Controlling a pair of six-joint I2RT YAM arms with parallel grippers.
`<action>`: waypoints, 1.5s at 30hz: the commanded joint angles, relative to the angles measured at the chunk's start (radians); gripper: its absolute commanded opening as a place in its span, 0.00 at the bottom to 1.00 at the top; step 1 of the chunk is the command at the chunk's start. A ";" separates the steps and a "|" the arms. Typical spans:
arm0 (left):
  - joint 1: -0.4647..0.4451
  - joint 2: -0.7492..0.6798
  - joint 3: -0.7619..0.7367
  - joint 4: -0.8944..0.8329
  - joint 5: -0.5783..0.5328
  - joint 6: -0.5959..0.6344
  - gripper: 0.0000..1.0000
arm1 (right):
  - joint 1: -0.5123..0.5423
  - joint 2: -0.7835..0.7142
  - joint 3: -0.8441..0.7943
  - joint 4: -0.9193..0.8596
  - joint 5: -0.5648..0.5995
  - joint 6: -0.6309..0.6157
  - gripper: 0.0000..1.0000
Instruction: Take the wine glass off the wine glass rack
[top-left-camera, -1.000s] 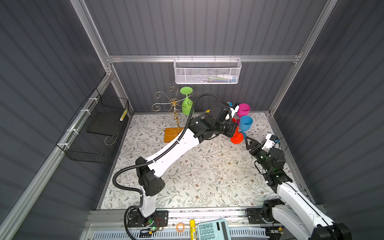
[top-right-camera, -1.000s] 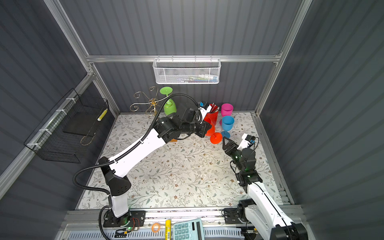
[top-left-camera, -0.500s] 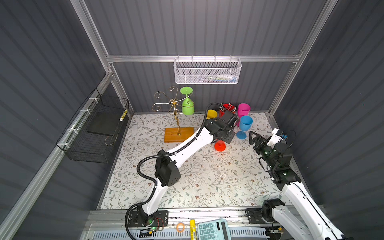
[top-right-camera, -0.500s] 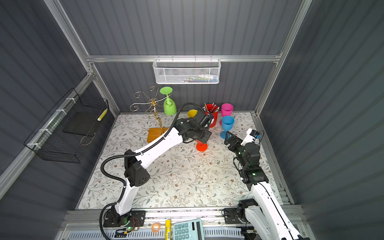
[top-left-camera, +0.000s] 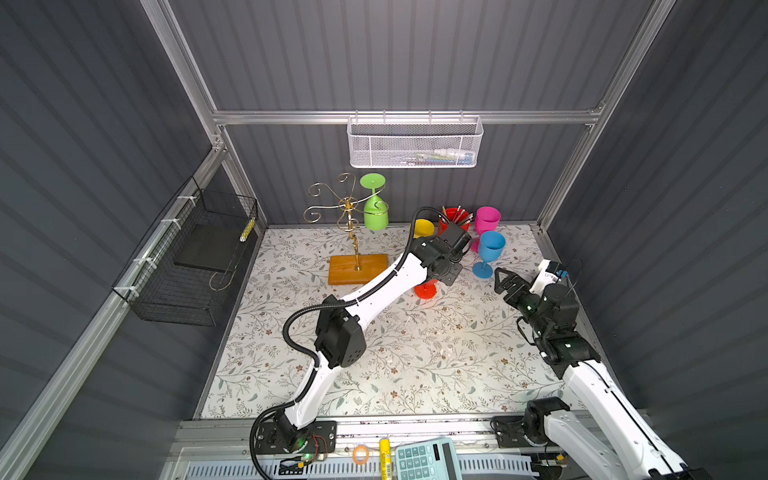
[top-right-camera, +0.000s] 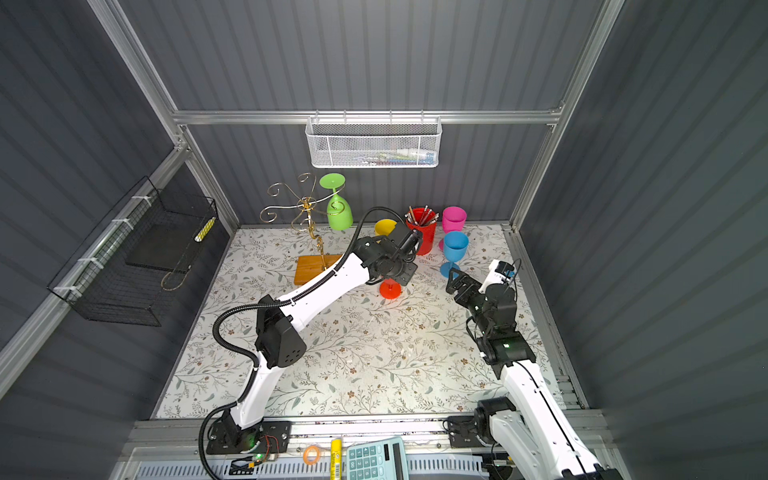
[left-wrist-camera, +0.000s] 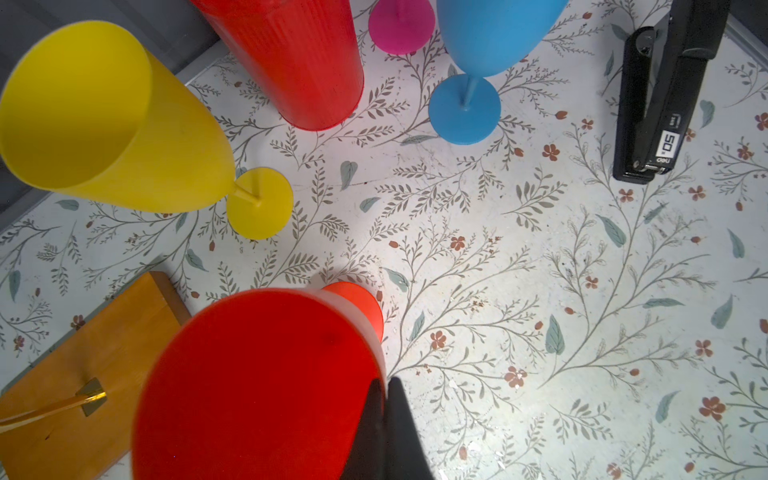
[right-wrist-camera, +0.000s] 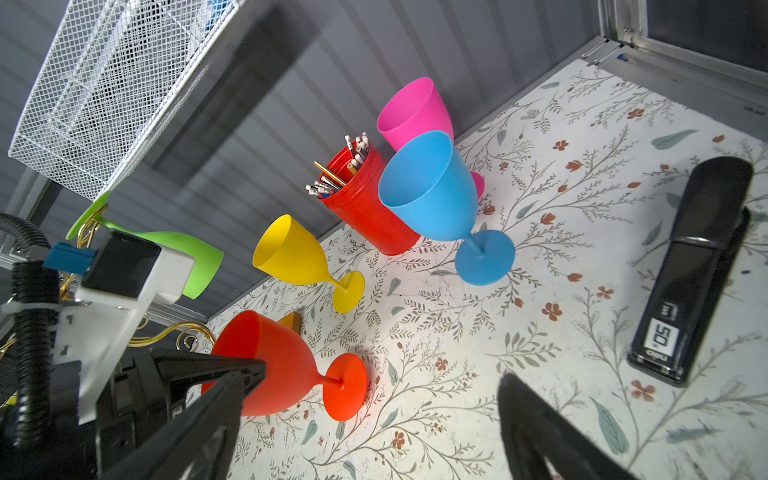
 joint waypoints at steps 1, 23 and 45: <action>0.014 0.019 0.031 0.016 0.000 0.030 0.00 | 0.005 0.001 0.033 -0.009 -0.010 -0.015 0.96; 0.065 0.085 0.058 0.080 0.074 0.067 0.00 | 0.011 0.035 0.058 -0.008 -0.025 -0.035 0.96; 0.069 0.004 0.134 0.063 0.025 0.097 0.84 | 0.039 0.006 0.125 -0.050 -0.015 -0.042 0.98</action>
